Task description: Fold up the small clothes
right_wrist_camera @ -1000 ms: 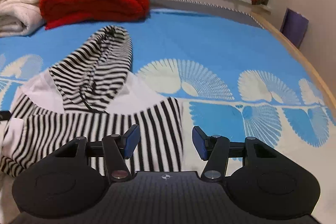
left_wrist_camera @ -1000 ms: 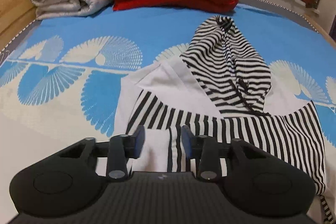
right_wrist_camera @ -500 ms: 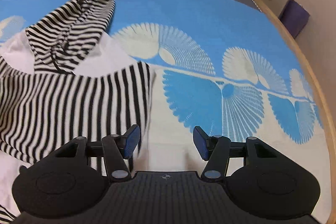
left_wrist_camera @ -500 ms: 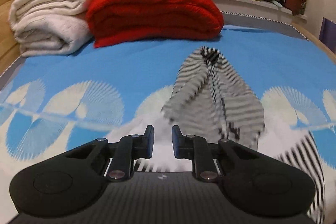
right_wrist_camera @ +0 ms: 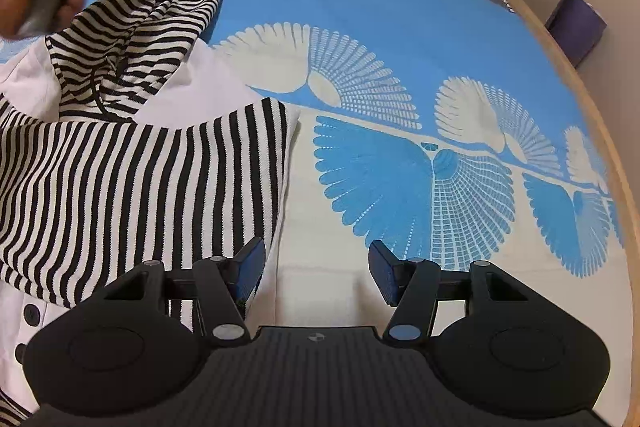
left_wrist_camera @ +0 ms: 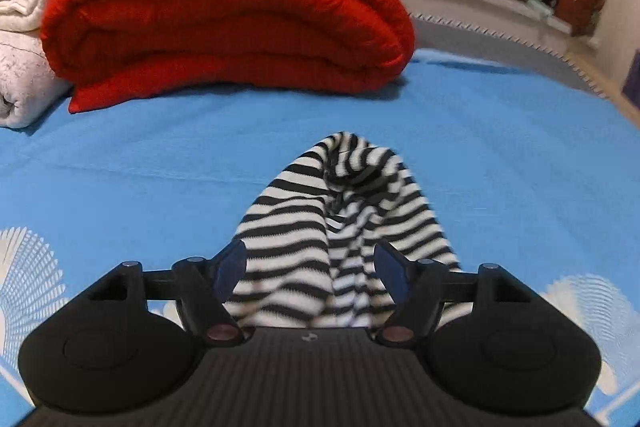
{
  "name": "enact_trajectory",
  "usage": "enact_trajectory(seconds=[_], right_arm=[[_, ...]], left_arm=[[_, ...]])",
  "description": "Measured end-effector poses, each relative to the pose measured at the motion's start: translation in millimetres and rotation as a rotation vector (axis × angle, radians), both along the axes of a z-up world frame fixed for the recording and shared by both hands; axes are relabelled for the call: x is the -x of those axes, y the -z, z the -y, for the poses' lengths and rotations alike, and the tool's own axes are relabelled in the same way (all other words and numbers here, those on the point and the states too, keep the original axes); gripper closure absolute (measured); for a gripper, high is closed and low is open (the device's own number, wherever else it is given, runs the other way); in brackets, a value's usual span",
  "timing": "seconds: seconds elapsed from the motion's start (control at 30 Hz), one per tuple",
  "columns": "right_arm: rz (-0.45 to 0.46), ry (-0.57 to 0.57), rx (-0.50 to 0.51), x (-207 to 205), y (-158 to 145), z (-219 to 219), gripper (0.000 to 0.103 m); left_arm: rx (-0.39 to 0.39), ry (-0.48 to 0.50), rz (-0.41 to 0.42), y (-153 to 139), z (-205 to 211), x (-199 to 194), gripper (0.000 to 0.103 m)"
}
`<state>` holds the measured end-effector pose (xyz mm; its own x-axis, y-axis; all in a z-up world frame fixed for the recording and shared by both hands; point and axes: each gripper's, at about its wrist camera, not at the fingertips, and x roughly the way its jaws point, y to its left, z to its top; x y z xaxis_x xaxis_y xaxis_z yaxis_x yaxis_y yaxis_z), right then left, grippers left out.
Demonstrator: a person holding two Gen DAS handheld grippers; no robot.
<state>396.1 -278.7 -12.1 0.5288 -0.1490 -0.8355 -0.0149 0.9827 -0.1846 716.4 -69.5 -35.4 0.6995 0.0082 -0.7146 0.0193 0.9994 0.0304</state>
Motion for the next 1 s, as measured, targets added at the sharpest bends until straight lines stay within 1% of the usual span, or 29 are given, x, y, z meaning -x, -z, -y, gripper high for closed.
enact_trajectory(seconds=[0.03,0.07,0.1,0.13,0.17,0.23,0.27,0.3,0.37,0.4,0.43,0.47,0.5,0.53,0.6,0.63,0.67,0.7,0.73,0.77,0.8,0.83,0.87,0.9,1.0], right_arm=[[-0.002,0.002,0.001,-1.3,0.5,0.3,0.044],[-0.002,0.005,0.001,-2.1,0.1,0.7,0.044],[-0.001,0.011,-0.001,-3.0,-0.4,1.0,0.044],[0.001,0.015,-0.002,-4.1,-0.8,1.1,0.044],[0.002,0.017,-0.004,-5.0,-1.3,0.7,0.044],[0.011,0.012,-0.011,-6.3,-4.5,-1.2,0.044],[0.02,0.012,-0.018,-6.4,-7.3,-2.1,0.044],[0.032,0.018,-0.027,-6.4,-10.3,-1.9,0.044],[0.061,0.046,-0.056,-6.7,-16.4,0.3,0.044],[0.074,0.06,-0.074,-7.0,-18.9,2.0,0.044],[0.089,0.078,-0.098,-6.7,-22.4,3.9,0.044],[0.103,0.096,-0.12,-5.8,-26.2,5.8,0.044],[0.117,0.111,-0.14,-4.4,-30.0,7.5,0.044],[0.134,0.122,-0.163,-2.6,-34.3,9.5,0.044],[0.169,0.143,-0.199,0.4,-42.2,13.1,0.044],[0.184,0.156,-0.21,1.8,-45.7,14.7,0.044],[0.194,0.169,-0.22,3.1,-48.0,15.8,0.045],[0.202,0.184,-0.235,4.1,-49.7,17.4,0.045],[0.204,0.196,-0.25,4.9,-50.4,18.3,0.045],[0.205,0.206,-0.267,5.5,-50.5,18.7,0.045],[0.203,0.211,-0.283,5.7,-50.3,18.7,0.045],[0.198,0.217,-0.31,6.1,-49.5,17.8,0.045],[0.191,0.219,-0.338,6.2,-48.2,16.4,0.047],[0.183,0.219,-0.371,5.9,-46.4,14.5,0.048],[0.155,0.221,-0.483,2.1,-39.0,7.0,0.053]], left_arm=[[-0.039,-0.009,-0.005,7.0,1.6,-7.3,0.052],[-0.07,-0.012,-0.018,13.8,1.4,-11.7,0.067],[-0.081,-0.009,-0.038,19.3,-1.6,-13.1,0.101],[-0.078,-0.001,-0.051,23.6,-5.2,-12.1,0.101],[-0.073,0.008,-0.03,23.1,-10.1,-4.6,0.101],[-0.043,0.032,0.037,10.7,-16.4,21.0,0.101],[-0.019,0.063,0.071,1.1,-19.5,42.1,0.101],[0.001,0.101,0.109,-8.7,-22.1,67.4,0.101],[0.024,0.203,0.175,-26.7,-28.5,133.4,0.101],[0.032,0.248,0.188,-33.4,-33.7,167.8,0.101],[0.044,0.28,0.182,-38.6,-42.6,204.0,0.102],[0.074,0.295,0.144,-40.8,-55.0,238.2,0.101],[0.103,0.298,0.087,-39.7,-67.3,264.9,0.102],[0.121,0.298,0.003,-36.5,-80.4,293.2,0.101],[0.092,0.306,-0.199,-24.8,-99.2,337.7,0.101],[0.044,0.307,-0.324,-16.9,-108.2,356.1,0.098],[0.001,0.292,-0.395,-13.4,-115.2,365.6,0.098],[-0.026,0.248,-0.433,-15.5,-126.4,372.2,0.098],[-0.006,0.187,-0.422,-23.9,-138.5,372.1,0.096],[0.053,0.124,-0.397,-33.5,-150.7,368.1,0.092],[0.143,0.061,-0.366,-42.4,-163.7,361.5,0.078],[0.223,0.01,-0.334,-47.5,-172.8,354.4,0.061],[0.294,-0.049,-0.299,-48.3,-181.2,344.6,0.057],[0.332,-0.101,-0.282,-44.0,-185.6,333.3,0.057],[0.376,-0.214,-0.313,-15.9,-185.8,301.2,0.058]])
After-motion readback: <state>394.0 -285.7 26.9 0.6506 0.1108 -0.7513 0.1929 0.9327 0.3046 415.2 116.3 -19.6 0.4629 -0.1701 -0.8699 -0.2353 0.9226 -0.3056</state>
